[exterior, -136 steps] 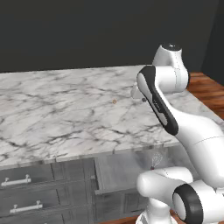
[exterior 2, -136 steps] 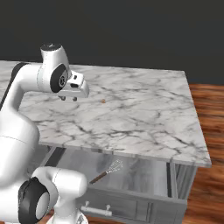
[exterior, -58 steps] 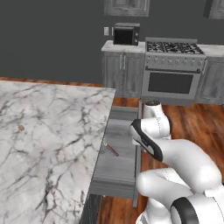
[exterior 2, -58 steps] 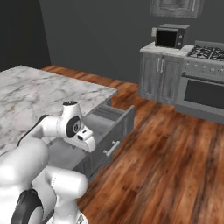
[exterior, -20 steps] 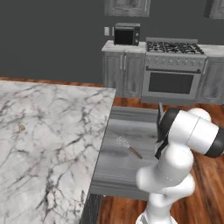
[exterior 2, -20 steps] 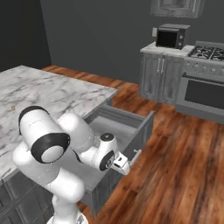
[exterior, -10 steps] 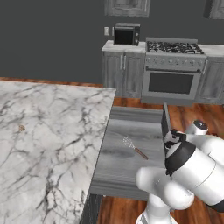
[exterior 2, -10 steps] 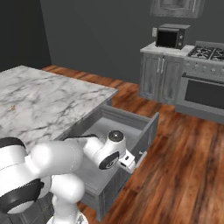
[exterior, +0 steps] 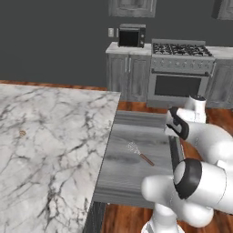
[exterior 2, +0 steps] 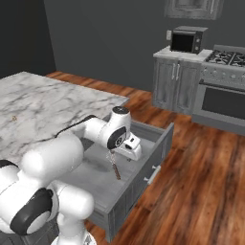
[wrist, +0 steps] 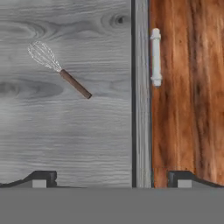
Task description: Pick the whisk from the drawer and place it on the counter.
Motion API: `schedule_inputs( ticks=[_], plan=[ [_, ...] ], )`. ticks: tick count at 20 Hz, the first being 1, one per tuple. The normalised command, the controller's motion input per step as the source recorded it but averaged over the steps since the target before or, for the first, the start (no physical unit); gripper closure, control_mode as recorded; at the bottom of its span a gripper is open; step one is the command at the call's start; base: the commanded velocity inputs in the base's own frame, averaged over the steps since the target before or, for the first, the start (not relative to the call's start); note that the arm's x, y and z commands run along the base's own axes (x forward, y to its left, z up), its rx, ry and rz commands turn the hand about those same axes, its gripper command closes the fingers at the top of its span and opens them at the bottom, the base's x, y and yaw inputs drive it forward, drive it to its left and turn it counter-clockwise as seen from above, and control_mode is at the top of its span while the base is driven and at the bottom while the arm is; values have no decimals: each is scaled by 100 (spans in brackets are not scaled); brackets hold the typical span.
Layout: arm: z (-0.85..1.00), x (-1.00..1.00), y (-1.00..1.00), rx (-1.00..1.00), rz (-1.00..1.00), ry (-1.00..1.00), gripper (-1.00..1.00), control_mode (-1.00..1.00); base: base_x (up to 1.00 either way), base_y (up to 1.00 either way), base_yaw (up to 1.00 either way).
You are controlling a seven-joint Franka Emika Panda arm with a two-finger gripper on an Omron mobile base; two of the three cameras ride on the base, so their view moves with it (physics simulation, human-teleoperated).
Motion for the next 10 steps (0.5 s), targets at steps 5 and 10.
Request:
schedule_inputs(
  ticks=[5, 10],
  plan=[
    [59, 36, 80, -11, 26, 11, -100, -100, 0, 0, 0],
    [-8, 30, 95, -5, 32, 0, -100, -100, 0, 0, 0]
  ],
)
